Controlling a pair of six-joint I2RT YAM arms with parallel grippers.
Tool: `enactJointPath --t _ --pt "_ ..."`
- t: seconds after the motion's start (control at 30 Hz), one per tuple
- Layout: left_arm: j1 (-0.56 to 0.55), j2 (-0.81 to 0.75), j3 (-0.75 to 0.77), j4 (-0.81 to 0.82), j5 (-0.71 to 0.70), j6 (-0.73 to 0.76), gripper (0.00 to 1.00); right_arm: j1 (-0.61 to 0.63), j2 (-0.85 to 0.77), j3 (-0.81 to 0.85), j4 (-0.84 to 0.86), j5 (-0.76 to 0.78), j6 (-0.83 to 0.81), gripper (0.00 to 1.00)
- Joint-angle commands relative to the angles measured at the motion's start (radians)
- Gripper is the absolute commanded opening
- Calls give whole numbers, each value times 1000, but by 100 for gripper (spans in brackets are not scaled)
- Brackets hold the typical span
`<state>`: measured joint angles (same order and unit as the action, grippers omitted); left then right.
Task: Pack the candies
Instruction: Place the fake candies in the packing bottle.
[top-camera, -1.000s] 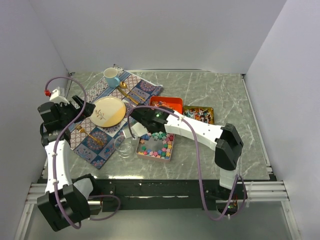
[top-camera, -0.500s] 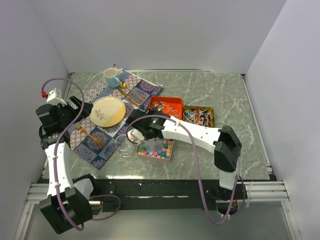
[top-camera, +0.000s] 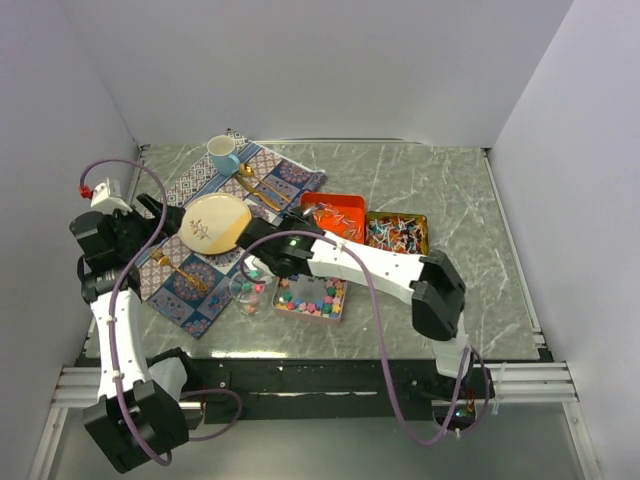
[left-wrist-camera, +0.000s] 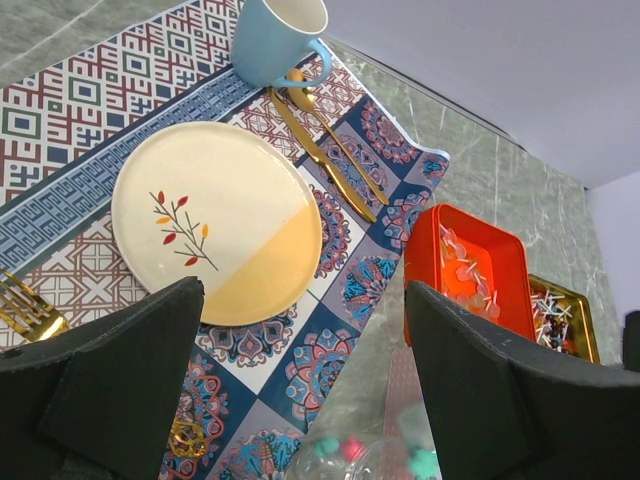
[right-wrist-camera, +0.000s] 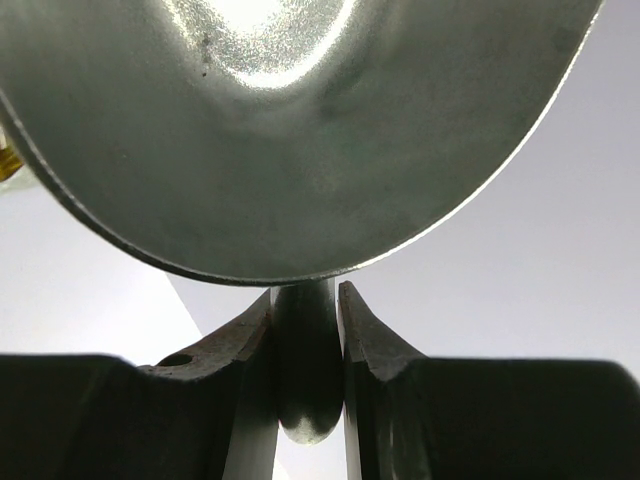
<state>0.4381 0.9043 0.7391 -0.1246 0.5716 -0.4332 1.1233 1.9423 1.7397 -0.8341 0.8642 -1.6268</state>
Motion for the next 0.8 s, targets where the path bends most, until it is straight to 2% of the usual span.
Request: enactJointPath --t 0.0,0.33,0.4,0.47,0.57,0.6,0.63,0.7,0.77 --pt "5 -31 0 23 25 -10 88 20 59 127 9 82 19 0" --pt "7 -48 -15 33 42 -25 88 44 20 106 -16 99 25 0" --pt "5 -45 -7 28 43 -33 88 41 24 150 -25 93 57 0" --pt "4 -41 -3 34 54 -50 88 33 40 219 -103 91 105 0" --pt "-10 -18 -1 55 96 -67 87 -11 104 449 -316 69 255 0" --pt "-18 1 6 60 100 -67 87 -29 139 560 -380 50 353 0" --pt "-38 13 14 60 100 -62 87 -75 148 593 -478 39 402 0" --pt "-55 56 48 57 99 -59 86 -135 135 607 -566 -19 543 0" --pt "-85 88 77 49 102 -55 86 -242 95 536 -602 -100 622 0"
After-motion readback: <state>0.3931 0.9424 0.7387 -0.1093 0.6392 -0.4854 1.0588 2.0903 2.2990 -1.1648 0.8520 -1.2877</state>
